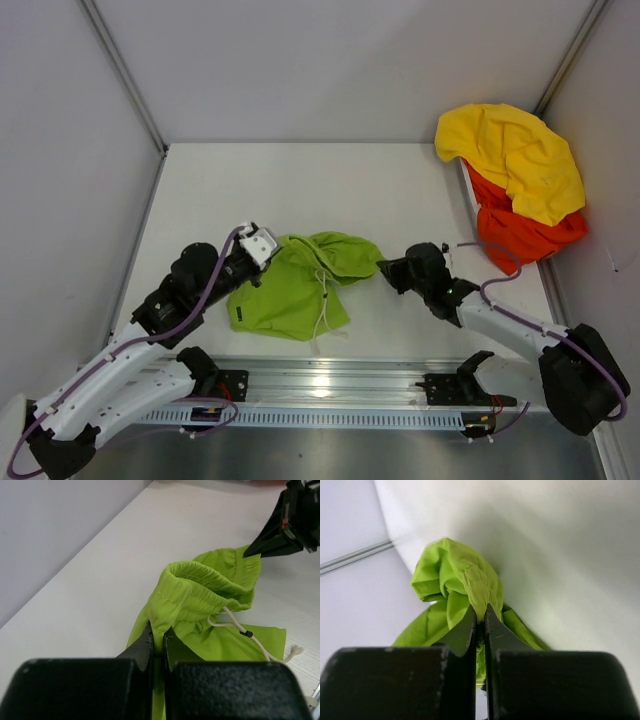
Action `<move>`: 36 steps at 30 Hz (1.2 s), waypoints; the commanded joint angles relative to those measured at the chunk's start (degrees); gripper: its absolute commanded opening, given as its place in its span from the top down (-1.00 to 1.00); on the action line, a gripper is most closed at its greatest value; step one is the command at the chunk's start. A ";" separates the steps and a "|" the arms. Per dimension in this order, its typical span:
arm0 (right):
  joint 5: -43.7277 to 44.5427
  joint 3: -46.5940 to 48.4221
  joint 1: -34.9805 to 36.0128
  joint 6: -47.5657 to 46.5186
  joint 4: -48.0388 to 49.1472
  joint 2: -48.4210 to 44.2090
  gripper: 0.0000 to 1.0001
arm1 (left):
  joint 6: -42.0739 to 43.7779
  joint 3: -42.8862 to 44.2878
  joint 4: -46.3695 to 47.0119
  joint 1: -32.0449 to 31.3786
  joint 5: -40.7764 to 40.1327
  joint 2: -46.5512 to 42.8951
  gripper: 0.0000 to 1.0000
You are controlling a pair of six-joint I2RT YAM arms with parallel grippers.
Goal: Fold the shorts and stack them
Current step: Flatten the shorts out
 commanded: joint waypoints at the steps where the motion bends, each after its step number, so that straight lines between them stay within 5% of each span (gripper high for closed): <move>1: 6.47 14.18 -1.38 -8.83 -27.46 -2.98 1.00 | -0.36 0.26 4.04 0.27 -0.62 -2.27 1.00; 7: 7.09 41.16 -6.48 -19.83 -50.97 3.34 1.00 | -2.81 8.77 -0.06 0.27 -1.32 -2.10 1.00; 17: 7.20 67.03 -5.52 -30.46 -61.01 -1.39 1.00 | -8.52 29.84 -5.53 0.27 -0.52 -2.35 1.00; 24: -6.60 66.10 -1.74 -40.75 -46.71 -11.31 1.00 | -11.78 44.90 -12.05 0.27 2.37 -1.65 1.00; 31: -13.91 68.55 -1.12 -39.80 -43.08 -15.89 1.00 | -14.42 56.21 -15.19 0.27 7.12 -1.31 1.00; 36: -12.07 69.26 -1.12 -39.71 -43.96 -15.73 1.00 | -13.98 54.85 -15.57 0.27 -1.20 1.34 1.00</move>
